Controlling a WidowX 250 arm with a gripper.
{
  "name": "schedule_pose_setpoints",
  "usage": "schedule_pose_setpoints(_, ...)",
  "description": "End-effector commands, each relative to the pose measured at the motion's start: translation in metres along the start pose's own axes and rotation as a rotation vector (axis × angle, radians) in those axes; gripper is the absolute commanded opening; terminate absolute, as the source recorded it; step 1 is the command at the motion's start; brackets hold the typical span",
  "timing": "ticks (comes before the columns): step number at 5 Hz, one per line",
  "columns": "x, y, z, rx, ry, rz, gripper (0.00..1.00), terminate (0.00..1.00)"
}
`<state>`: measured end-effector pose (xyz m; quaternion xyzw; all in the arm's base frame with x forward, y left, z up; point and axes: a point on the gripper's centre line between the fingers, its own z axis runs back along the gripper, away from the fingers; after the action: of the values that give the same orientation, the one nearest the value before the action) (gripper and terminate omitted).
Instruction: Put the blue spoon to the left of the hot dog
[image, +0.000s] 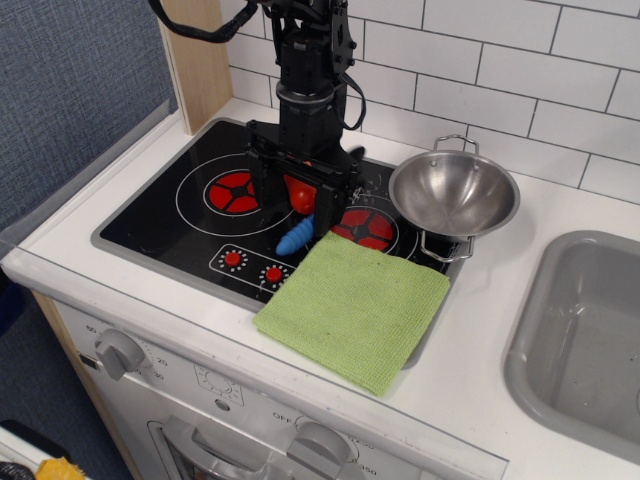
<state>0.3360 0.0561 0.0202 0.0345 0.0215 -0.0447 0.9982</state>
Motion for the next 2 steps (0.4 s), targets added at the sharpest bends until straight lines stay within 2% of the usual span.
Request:
schedule_pose_setpoints(1,0.007,0.025,0.024,0.008,-0.069,0.091,1.0,0.0)
schedule_pose_setpoints(2,0.007,0.04,0.033,-0.008,-0.097,0.135,1.0,0.0)
